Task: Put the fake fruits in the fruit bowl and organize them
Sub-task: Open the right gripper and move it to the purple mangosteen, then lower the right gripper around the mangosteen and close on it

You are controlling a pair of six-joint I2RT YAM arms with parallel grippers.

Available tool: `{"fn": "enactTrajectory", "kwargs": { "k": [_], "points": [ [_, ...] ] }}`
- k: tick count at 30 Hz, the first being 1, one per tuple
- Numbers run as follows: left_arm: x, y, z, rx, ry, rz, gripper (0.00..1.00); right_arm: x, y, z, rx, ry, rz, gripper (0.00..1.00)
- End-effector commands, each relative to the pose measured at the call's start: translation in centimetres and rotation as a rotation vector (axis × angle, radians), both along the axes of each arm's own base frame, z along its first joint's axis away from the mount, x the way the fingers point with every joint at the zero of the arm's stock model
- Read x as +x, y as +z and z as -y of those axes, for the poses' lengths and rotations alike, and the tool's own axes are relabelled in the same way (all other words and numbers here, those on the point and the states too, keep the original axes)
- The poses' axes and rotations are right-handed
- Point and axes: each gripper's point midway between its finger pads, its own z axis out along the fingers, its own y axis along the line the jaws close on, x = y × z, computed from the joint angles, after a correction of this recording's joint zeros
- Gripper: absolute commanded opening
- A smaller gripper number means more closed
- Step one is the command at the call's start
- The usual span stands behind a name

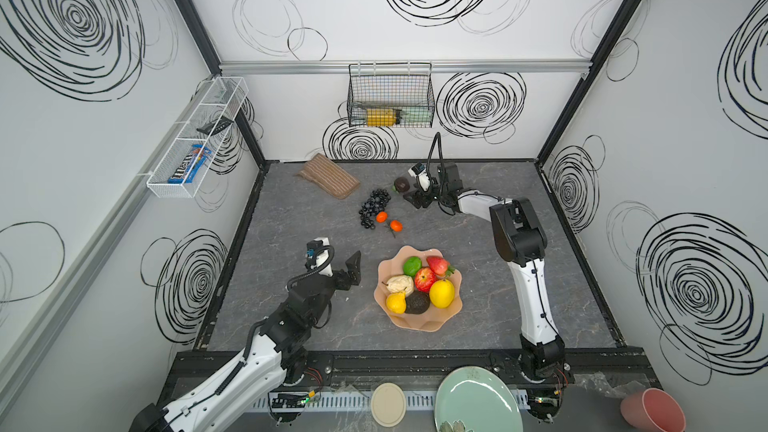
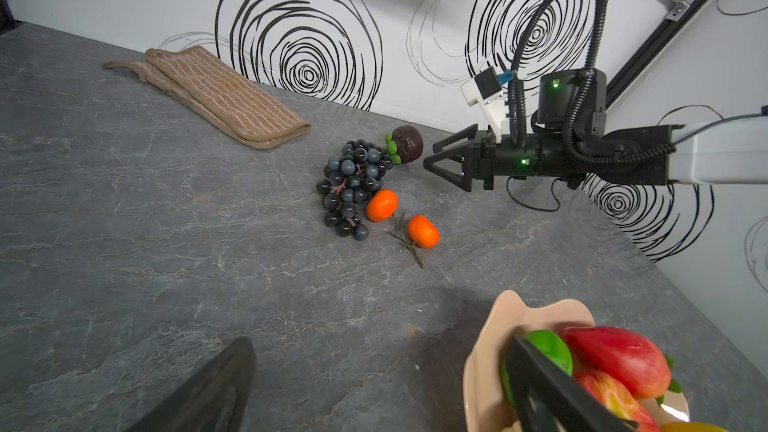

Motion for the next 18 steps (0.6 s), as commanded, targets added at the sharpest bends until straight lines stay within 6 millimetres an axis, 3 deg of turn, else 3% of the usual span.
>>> {"fn": "enactTrajectory", "kwargs": {
  "k": [1,10,12,18],
  "points": [
    [0.3,0.7,-0.2,0.001,0.014,0.029,0.98,0.9,1.5,-1.1,0.050,0.031,0.031,0.74],
    [0.3,0.7,-0.2,0.001,0.012,0.029,0.98,3.1,0.4,-2.0,0.026,0.027,-0.012,0.75],
    [0.3,0.8,-0.2,0.000,0.011,0.030,0.98,3.6,0.1,-2.2,0.016,0.020,-0.026,0.83],
    [0.4,0.7,-0.2,0.001,0.011,0.028,0.97,4.7,-0.8,-2.6,-0.020,-0.003,-0.049,0.84]
  ]
}}
